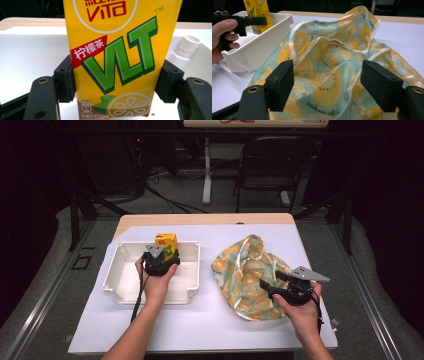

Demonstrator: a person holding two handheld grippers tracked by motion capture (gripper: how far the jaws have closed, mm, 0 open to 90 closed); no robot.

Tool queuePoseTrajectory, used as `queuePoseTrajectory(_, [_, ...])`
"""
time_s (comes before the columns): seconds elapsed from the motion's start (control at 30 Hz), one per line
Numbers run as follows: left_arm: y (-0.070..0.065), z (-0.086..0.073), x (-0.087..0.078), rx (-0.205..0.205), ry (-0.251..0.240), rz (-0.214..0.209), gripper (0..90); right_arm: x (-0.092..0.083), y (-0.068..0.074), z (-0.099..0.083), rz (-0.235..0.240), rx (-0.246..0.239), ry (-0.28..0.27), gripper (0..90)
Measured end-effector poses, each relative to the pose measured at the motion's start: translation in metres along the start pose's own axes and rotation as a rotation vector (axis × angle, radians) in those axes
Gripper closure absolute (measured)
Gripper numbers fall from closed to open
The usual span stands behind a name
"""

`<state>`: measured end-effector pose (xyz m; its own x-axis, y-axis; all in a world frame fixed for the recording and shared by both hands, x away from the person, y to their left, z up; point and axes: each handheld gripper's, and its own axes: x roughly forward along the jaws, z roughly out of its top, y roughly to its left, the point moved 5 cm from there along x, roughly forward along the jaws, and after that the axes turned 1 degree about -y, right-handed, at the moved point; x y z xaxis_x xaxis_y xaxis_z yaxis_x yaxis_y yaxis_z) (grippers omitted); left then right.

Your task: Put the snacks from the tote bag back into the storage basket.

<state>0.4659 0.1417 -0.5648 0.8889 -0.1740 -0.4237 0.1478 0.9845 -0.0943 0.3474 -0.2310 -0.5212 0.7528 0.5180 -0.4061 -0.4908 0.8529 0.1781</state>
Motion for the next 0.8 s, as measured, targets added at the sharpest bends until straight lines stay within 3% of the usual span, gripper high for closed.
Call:
queuePoseTrajectory(0.17, [0.0007,-0.0025,0.0047,-0.006,0.003,0.011,31.5,0.001,-0.0006,-0.0013,-0.001,-0.006,0.012,26.5])
queuePoseTrajectory(0.37, [-0.0001,-0.0046,0.0068,0.032,0.007,0.029,31.2,0.0021,-0.0005,-0.002,0.001,-0.005,0.015,26.6])
queuePoseTrajectory(0.47, [-0.0001,-0.0097,0.0097,0.04,0.053,0.036,30.7,0.0031,-0.0003,-0.0029,-0.001,-0.009,0.023,26.7])
queuePoseTrajectory(0.53, [-0.0009,-0.0099,0.01,0.054,0.057,0.04,30.5,0.0038,0.0001,-0.0039,-0.005,-0.014,0.032,26.8])
queuePoseTrajectory(0.8, [-0.0015,-0.0104,0.0103,0.061,0.059,0.039,30.4,0.0043,0.0004,-0.0043,-0.003,-0.016,0.035,27.0])
